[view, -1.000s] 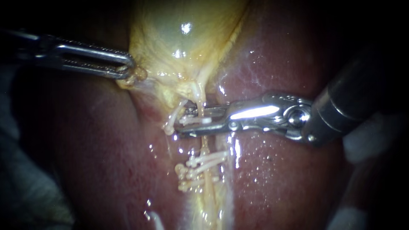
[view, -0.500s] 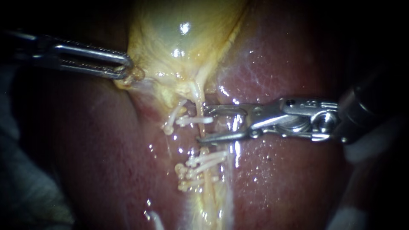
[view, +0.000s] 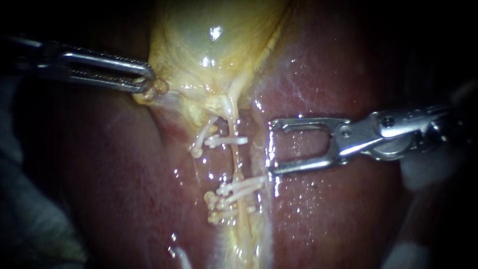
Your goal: Going back third clip right tube
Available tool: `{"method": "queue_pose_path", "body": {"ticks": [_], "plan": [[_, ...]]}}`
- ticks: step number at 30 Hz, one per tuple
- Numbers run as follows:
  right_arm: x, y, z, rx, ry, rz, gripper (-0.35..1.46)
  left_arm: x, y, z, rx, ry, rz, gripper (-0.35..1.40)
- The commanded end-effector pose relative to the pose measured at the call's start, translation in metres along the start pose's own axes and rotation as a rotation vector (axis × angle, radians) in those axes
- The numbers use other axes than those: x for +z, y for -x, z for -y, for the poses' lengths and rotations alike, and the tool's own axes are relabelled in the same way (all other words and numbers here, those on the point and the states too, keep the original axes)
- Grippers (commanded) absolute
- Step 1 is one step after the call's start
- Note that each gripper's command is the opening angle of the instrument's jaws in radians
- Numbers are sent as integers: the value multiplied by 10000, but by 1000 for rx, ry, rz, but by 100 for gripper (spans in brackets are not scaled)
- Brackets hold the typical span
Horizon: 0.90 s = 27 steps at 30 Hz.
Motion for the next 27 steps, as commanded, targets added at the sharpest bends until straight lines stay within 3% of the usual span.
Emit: {"method": "queue_pose_path", "body": {"ticks": [1, 9, 18, 27], "plan": [[-2, -1, 0, -4, -2, 1, 50, 1, 0, 0, 0, -1, 0, -35], [-11, -2, 0, -20, -3, 1, 50, 20, 7, 1, 4, -2, 0, -35], [-12, -2, 2, -26, -4, 1, 50, 50, 14, 19, 13, -1, 12, -35], [-13, -4, 1, -25, -4, 1, 50, 50, 13, 19, 14, 3, 15, -35]]}}
